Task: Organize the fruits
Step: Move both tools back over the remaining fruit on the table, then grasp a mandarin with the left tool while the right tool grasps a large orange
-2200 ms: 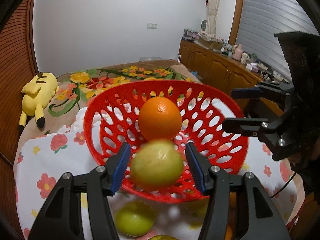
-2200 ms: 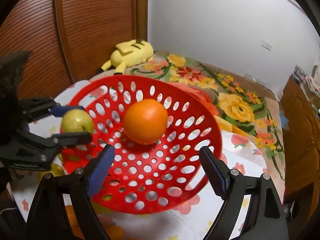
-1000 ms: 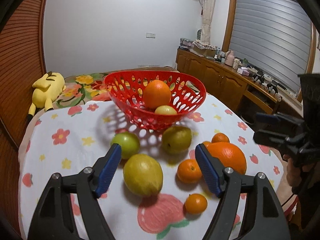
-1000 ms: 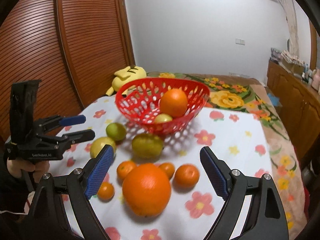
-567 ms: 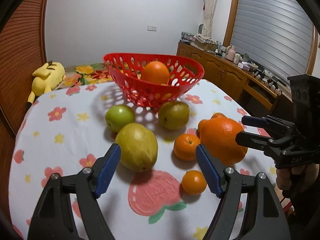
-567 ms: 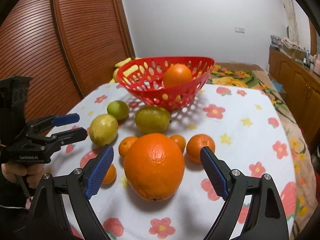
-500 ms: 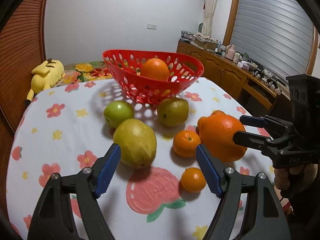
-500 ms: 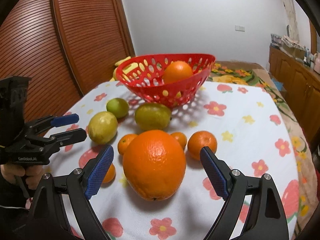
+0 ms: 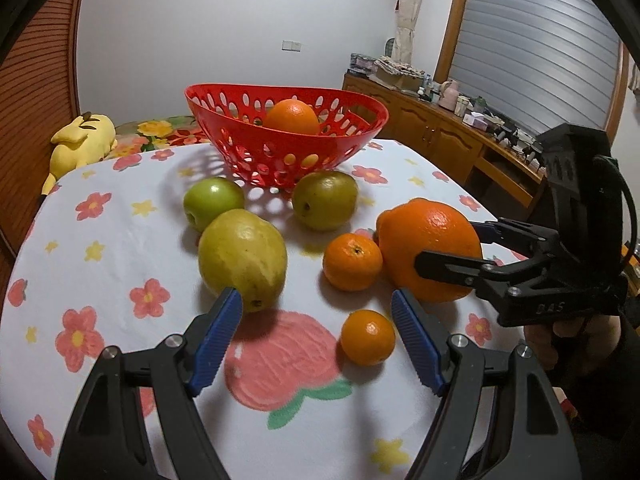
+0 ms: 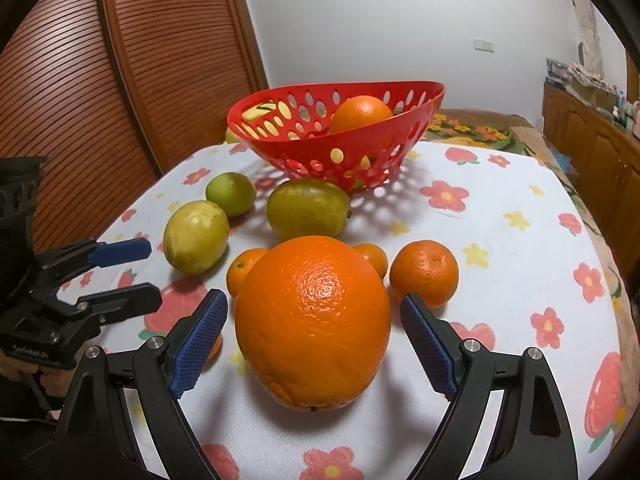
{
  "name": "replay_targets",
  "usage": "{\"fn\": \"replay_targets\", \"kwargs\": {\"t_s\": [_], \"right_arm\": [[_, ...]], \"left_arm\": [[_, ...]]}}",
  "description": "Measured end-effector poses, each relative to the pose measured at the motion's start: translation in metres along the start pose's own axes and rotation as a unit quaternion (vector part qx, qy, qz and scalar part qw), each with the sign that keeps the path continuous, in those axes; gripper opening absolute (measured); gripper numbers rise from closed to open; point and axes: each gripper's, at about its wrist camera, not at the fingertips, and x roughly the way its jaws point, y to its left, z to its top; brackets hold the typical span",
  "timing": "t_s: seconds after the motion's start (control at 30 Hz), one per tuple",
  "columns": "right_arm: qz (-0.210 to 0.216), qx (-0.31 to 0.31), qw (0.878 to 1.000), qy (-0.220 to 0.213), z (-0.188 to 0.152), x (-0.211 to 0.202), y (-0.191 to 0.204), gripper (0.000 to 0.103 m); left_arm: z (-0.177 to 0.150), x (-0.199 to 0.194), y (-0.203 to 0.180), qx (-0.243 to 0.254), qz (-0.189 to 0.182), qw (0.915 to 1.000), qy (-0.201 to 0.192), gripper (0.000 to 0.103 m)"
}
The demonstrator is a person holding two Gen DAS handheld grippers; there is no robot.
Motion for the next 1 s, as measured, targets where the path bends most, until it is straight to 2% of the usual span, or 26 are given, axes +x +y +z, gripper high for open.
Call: {"fn": "replay_targets", "kwargs": {"t_s": [0.13,0.27,0.7,0.83,1.0], "right_arm": [[-0.004,-0.004,1.0,0.012,-0.002,0.006,0.0,0.09],[0.009,-0.005,1.0,0.016,-0.001,0.008,-0.001,0.082],[0.011,0.006,1.0,0.008,-0.009,-0.005,-0.012,0.081],[0.005,0.007,1.0,0.005,-0.013,-0.011,-0.015,0.081],[0.0,0.017,1.0,0.0,-0.019,-0.017,-0.023,0.081]], "left_arm": [[-0.002,0.003,0.0,-0.002,-0.009,0.9999,0.005,0.076],[-0.004,0.005,-0.003,-0.003,-0.011,0.9999,0.011,0.075],[-0.01,0.016,-0.02,0.016,-0.033,0.9989,0.03,0.06],[-0.011,0.02,-0.023,0.023,-0.034,0.9985,0.036,0.055],[-0.013,0.031,-0.023,0.023,-0.018,0.998,0.057,0.049]]}}
